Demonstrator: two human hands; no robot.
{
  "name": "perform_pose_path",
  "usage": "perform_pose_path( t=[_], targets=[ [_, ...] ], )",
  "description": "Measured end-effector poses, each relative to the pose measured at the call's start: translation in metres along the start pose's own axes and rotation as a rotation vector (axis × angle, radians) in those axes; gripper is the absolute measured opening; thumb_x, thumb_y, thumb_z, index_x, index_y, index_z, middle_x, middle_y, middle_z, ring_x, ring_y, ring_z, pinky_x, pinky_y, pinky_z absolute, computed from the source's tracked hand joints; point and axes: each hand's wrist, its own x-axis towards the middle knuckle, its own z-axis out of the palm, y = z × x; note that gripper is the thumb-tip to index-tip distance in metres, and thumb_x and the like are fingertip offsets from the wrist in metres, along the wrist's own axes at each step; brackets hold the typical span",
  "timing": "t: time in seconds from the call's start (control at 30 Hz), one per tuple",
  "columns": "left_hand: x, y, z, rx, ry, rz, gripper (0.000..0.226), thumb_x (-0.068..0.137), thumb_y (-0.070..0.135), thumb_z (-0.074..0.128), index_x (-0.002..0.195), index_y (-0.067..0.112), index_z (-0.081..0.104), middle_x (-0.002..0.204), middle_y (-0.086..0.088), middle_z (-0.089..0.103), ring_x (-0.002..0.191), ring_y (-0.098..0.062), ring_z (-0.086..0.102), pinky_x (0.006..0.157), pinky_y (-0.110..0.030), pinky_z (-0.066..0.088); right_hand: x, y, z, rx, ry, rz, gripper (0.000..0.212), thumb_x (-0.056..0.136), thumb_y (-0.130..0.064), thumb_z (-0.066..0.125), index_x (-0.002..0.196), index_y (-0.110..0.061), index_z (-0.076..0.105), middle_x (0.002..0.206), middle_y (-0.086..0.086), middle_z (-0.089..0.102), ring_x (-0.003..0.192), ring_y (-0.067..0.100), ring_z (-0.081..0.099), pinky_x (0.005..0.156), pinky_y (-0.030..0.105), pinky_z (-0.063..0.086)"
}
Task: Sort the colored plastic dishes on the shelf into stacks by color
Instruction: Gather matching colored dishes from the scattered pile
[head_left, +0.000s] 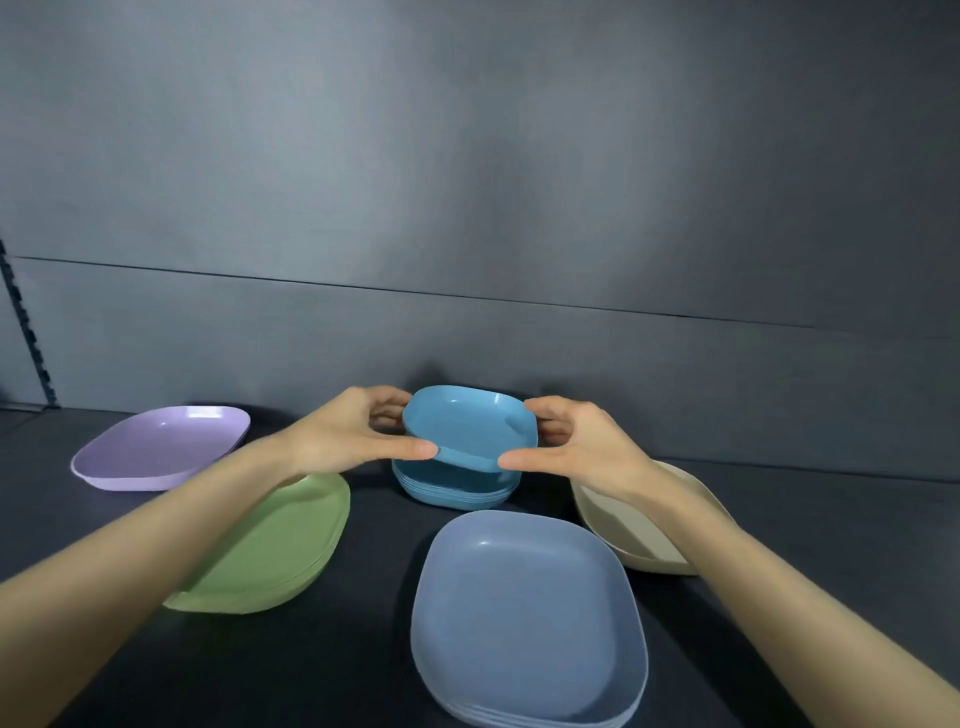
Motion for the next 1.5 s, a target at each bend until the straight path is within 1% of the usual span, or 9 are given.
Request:
perform_pose_path(
  t=[0.07,0.13,0.2,0.4,0.67,0.93,1.13,1.3,1.5],
  targets=[
    [0.004,-0.006,-0.002,-0.010,-0.035,-0.025,0.088,0.038,0.056,0.089,0.112,0.019,0.061,0.106,0.009,0.072,0.102,-0.001,0.064,0.087,-0.012,0.049,0.003,0.004,0.003,-0.037,-0.034,0.008,0.073,0.057,-0.037,0.089,0.121,-0.015,0.060,0.107,-0.009,0.071,0.099,0.002,0.066,0.094,0.028,0.051],
    [0.008,-0.009,-0.004,0.010,-0.064,-0.048,0.061,0.060,0.030,0.087,0.113,0.017,0.060,0.107,0.006,0.070,0.101,0.001,0.064,0.083,-0.010,0.049,0.006,0.004,0.006,-0.064,-0.041,0.011,0.055,0.064,-0.026,0.087,0.113,-0.017,0.064,0.102,-0.010,0.073,0.093,0.001,0.068,0.089,0.023,0.052],
    [0.012,-0.011,-0.007,0.030,-0.081,-0.056,0.046,0.071,0.013,0.081,0.111,0.018,0.060,0.108,0.007,0.069,0.100,0.001,0.064,0.083,-0.011,0.050,0.007,0.002,0.009,-0.085,-0.028,0.015,0.051,0.065,-0.026,0.087,0.110,-0.019,0.065,0.100,-0.011,0.073,0.092,0.001,0.068,0.087,0.021,0.052],
    [0.019,-0.020,-0.011,0.035,-0.146,-0.066,0.039,0.073,0.009,0.079,0.106,0.018,0.061,0.103,0.009,0.072,0.095,0.001,0.066,0.075,-0.009,0.049,0.009,-0.001,0.015,-0.124,-0.010,0.045,0.048,0.063,-0.029,0.087,0.105,-0.024,0.064,0.099,-0.013,0.072,0.091,-0.003,0.066,0.084,0.014,0.051],
    [0.021,-0.027,-0.012,0.104,-0.215,-0.063,0.054,0.066,0.024,0.085,0.113,0.013,0.060,0.107,0.002,0.072,0.102,-0.007,0.066,0.094,-0.024,0.050,0.006,0.001,0.023,-0.212,0.002,0.087,0.056,0.060,-0.035,0.088,0.109,-0.021,0.066,0.097,-0.012,0.072,0.091,0.000,0.067,0.091,0.026,0.051],
    [0.021,-0.032,-0.014,0.106,-0.229,-0.071,0.048,0.074,0.007,0.079,0.117,0.006,0.060,0.100,0.002,0.073,0.086,-0.006,0.069,0.076,-0.013,0.050,0.006,0.002,0.025,-0.262,-0.016,0.135,0.069,0.049,-0.052,0.084,0.108,-0.020,0.066,0.099,-0.009,0.072,0.096,0.008,0.067,0.092,0.036,0.052],
    [0.019,-0.023,-0.017,0.256,-0.266,-0.078,0.044,0.077,0.017,0.078,0.117,0.009,0.063,0.102,0.004,0.073,0.093,-0.008,0.069,0.090,-0.020,0.050,0.006,-0.010,0.020,-0.405,-0.072,0.177,0.091,0.051,-0.062,0.080,0.128,-0.020,0.056,0.125,-0.007,0.061,0.119,0.010,0.054,0.104,0.033,0.042],
    [0.013,0.003,-0.019,0.603,-0.168,-0.026,0.045,0.076,0.045,0.075,0.108,0.015,0.067,0.105,0.005,0.071,0.101,-0.012,0.065,0.098,-0.033,0.047,-0.004,-0.028,0.009,-0.499,-0.004,0.134,0.063,0.077,-0.044,0.074,0.128,-0.013,0.055,0.130,0.001,0.058,0.124,0.016,0.049,0.102,0.026,0.038],
    [-0.004,0.061,-0.002,0.799,-0.056,0.175,0.066,0.086,0.047,0.062,0.140,0.014,0.042,0.144,0.001,0.046,0.133,-0.019,0.040,0.106,-0.027,0.031,-0.032,-0.046,-0.031,-0.635,0.136,0.077,0.058,0.085,-0.041,0.067,0.133,-0.013,0.051,0.138,0.006,0.051,0.131,0.021,0.042,0.096,0.023,0.032]
  ],
)
